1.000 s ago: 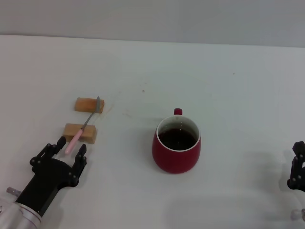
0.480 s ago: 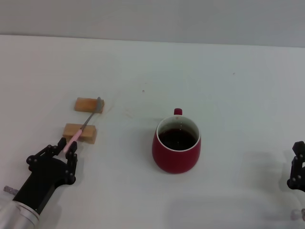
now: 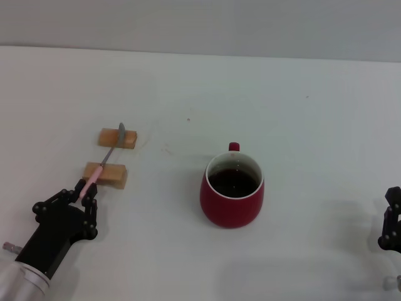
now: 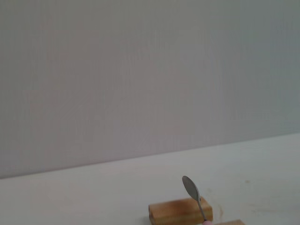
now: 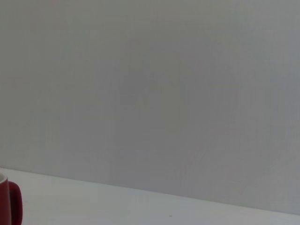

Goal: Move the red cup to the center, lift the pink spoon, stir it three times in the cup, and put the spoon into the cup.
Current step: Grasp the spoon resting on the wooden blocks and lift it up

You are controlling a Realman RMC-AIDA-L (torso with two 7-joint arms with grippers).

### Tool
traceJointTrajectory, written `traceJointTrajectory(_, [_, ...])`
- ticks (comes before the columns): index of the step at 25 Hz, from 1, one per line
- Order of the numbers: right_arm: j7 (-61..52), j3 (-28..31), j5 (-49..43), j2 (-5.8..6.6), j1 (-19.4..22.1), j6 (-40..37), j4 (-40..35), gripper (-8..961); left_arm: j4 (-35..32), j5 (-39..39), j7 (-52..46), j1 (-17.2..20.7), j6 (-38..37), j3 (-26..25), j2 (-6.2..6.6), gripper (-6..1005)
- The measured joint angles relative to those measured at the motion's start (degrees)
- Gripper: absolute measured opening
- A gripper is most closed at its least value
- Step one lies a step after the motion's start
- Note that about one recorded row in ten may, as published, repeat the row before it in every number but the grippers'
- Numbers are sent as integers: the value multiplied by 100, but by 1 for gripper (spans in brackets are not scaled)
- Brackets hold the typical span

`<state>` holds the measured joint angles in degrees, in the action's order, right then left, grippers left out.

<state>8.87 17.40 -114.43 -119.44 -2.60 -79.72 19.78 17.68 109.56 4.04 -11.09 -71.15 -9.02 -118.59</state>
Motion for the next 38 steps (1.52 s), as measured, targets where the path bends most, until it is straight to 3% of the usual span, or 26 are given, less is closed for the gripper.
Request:
traceJointTrajectory(17, [9, 0, 12, 0, -18, 0, -6, -1, 264, 17, 671, -144, -456, -149, 12, 137])
traceJointTrajectory(24, [10, 0, 13, 5, 17, 0, -9, -1, 276, 42, 110, -741, -69, -258, 137, 138])
traceJointTrajectory(29, [10, 0, 20, 8, 31, -1, -9, -1, 317, 42, 82, -1154, 252, -311, 295, 138])
traceJointTrajectory(38, [10, 19, 36, 18, 35, -57, -32, 0, 310, 62, -189, -1315, 267, -893, 452, 137])
